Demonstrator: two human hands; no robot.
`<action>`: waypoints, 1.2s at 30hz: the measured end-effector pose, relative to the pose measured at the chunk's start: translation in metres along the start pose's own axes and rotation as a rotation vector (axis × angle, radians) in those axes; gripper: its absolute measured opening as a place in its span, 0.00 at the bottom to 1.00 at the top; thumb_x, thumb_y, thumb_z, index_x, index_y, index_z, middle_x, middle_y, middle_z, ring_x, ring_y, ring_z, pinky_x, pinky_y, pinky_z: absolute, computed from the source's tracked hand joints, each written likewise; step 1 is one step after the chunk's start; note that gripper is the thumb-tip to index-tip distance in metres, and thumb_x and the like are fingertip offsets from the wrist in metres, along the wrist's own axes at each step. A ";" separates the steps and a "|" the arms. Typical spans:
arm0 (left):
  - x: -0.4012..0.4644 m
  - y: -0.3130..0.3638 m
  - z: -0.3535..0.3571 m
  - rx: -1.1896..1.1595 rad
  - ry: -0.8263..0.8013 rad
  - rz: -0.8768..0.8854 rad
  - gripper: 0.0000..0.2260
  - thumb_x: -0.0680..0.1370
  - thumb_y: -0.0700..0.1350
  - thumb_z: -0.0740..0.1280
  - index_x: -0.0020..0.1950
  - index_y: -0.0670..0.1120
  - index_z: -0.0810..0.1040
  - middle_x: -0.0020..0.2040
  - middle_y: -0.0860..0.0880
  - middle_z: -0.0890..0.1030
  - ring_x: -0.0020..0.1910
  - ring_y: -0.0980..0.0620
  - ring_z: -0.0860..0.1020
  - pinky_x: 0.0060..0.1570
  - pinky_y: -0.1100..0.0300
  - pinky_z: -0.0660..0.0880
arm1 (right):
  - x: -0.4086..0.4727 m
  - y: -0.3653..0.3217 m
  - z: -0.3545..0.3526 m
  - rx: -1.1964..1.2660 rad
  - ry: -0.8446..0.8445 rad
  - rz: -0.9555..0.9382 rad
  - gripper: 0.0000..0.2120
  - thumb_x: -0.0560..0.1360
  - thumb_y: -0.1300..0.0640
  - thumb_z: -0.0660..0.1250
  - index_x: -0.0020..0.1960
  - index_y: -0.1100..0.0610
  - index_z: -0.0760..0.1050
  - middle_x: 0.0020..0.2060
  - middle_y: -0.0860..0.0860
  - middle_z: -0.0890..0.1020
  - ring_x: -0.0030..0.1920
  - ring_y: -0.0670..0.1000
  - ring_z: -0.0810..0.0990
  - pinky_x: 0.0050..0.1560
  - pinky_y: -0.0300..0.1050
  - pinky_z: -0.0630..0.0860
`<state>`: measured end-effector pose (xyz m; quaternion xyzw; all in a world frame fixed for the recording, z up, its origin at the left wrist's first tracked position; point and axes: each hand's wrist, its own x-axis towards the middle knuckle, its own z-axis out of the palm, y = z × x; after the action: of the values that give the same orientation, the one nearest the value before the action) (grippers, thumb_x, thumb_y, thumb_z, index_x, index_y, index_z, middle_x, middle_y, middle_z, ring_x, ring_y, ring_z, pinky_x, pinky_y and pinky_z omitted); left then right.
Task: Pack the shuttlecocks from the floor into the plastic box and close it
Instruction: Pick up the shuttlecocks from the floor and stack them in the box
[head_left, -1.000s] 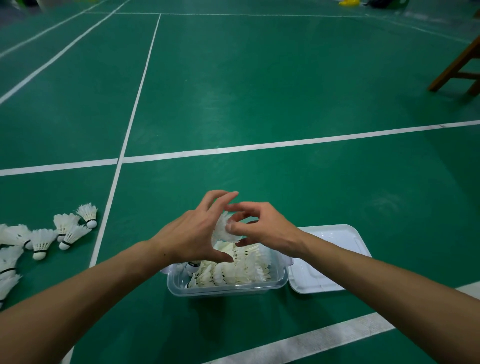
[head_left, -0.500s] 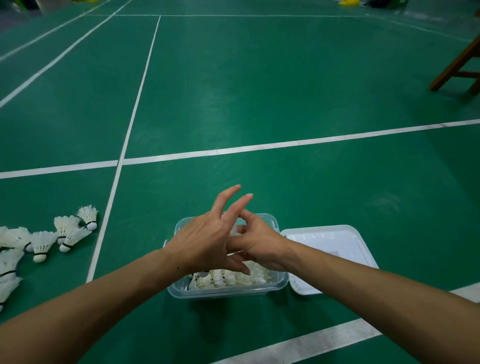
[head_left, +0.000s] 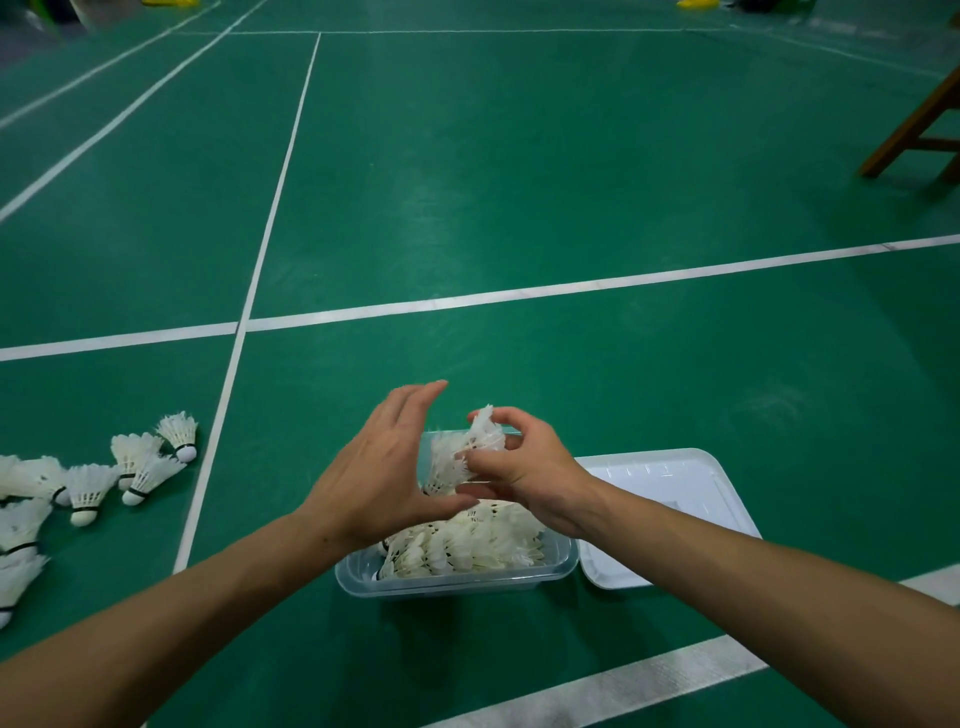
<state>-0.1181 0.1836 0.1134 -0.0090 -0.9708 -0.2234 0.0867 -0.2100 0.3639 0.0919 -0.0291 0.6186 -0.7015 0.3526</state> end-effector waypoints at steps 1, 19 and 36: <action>0.000 -0.004 0.000 -0.022 -0.011 -0.024 0.51 0.68 0.70 0.76 0.83 0.53 0.55 0.75 0.54 0.69 0.65 0.56 0.75 0.66 0.52 0.77 | 0.001 0.000 -0.001 0.019 0.014 0.007 0.29 0.73 0.72 0.77 0.70 0.60 0.73 0.57 0.66 0.83 0.48 0.64 0.88 0.49 0.57 0.87; 0.000 -0.066 0.017 0.116 -0.137 -0.051 0.26 0.77 0.55 0.75 0.73 0.52 0.73 0.60 0.57 0.79 0.55 0.58 0.79 0.58 0.57 0.80 | 0.010 0.011 -0.016 -0.336 0.076 -0.040 0.21 0.78 0.55 0.76 0.68 0.53 0.75 0.58 0.53 0.80 0.56 0.55 0.86 0.55 0.56 0.86; 0.008 -0.075 0.028 0.190 -0.168 -0.014 0.22 0.76 0.56 0.75 0.67 0.55 0.75 0.58 0.57 0.81 0.52 0.54 0.81 0.53 0.53 0.80 | 0.041 0.044 0.028 -0.238 -0.042 0.018 0.20 0.82 0.59 0.69 0.73 0.55 0.72 0.65 0.56 0.78 0.63 0.57 0.82 0.63 0.56 0.83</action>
<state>-0.1353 0.1282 0.0575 -0.0127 -0.9915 -0.1293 0.0038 -0.2074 0.3191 0.0434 -0.0796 0.6903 -0.6192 0.3658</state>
